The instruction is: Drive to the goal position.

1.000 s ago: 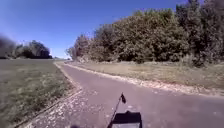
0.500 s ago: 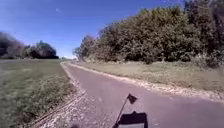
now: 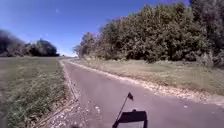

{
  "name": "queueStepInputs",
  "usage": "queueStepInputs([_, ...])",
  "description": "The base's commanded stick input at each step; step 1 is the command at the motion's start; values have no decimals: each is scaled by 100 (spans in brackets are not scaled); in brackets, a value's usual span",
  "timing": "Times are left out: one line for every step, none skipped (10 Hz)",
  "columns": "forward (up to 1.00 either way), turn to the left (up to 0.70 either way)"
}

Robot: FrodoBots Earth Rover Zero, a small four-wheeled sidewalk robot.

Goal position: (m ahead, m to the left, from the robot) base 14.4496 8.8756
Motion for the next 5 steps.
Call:
queueStepInputs([70, 2])
queueStepInputs([70, 2])
queueStepInputs([70, 4])
queueStepInputs([70, 18])
queueStepInputs([70, 25])
